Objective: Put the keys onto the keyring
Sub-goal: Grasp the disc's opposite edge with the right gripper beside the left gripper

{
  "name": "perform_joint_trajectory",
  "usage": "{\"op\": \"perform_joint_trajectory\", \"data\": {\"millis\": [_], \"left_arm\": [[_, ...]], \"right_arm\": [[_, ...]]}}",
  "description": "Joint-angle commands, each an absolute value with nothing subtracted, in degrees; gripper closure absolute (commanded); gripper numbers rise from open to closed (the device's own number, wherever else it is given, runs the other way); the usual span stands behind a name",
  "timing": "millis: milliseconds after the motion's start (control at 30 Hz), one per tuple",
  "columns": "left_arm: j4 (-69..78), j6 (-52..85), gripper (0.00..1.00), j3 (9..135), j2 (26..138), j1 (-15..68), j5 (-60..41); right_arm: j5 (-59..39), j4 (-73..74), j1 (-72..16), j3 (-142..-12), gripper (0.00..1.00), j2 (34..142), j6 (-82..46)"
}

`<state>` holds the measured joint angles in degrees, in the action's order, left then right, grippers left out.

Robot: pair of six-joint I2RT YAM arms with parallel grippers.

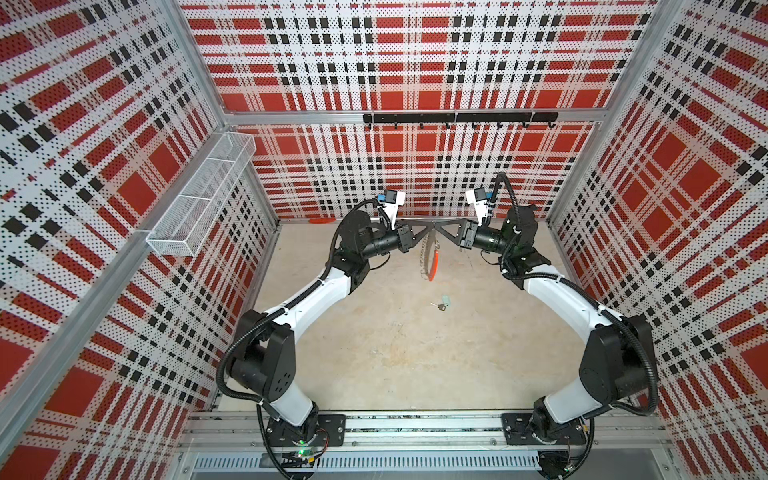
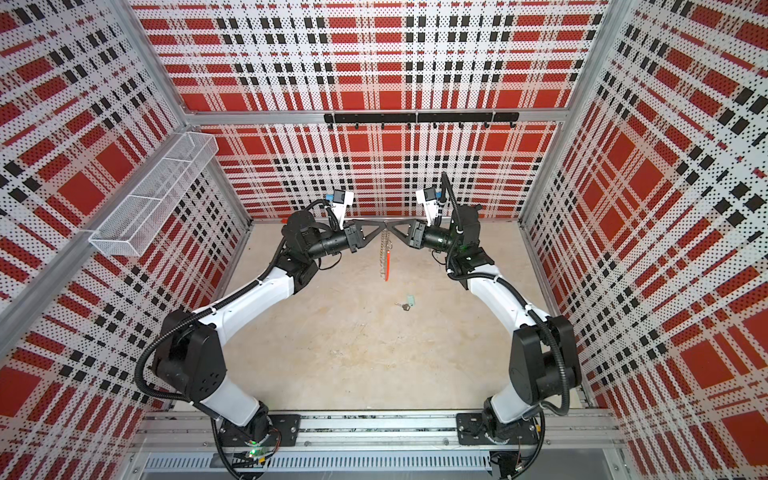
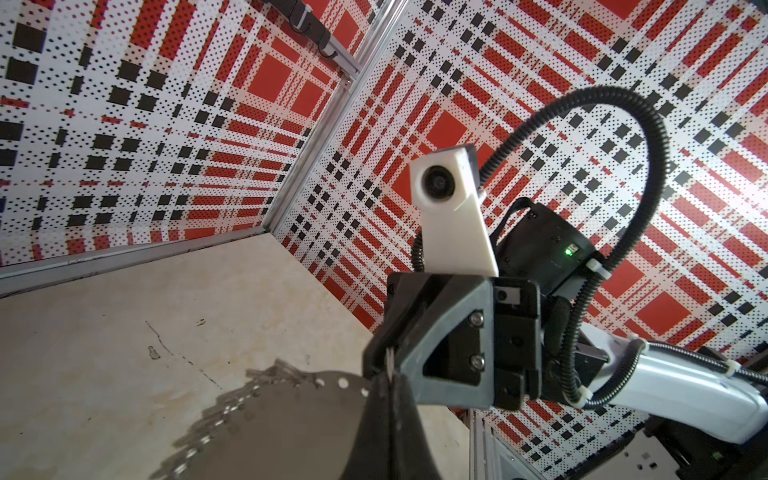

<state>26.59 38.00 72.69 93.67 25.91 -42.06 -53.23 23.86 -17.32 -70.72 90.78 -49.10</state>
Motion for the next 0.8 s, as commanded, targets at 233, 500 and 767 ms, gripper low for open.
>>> {"op": "perform_joint_trajectory", "data": {"millis": [233, 500, 767], "left_arm": [[29.4, 38.0, 1.00, 75.1, 94.0, 25.2, -43.2], [28.7, 38.6, 0.76, 74.6, 93.4, 24.8, -39.1], [20.9, 31.9, 0.02, 67.8, 85.6, 23.5, -10.2]], "right_arm": [[-56.7, 33.5, -17.1, -71.6, 1.00, 92.6, -55.6], [-53.0, 32.8, -17.0, -71.2, 1.00, 90.7, -55.7], [-44.4, 46.9, -16.8, -68.2, 1.00, 91.2, -65.6]]}}
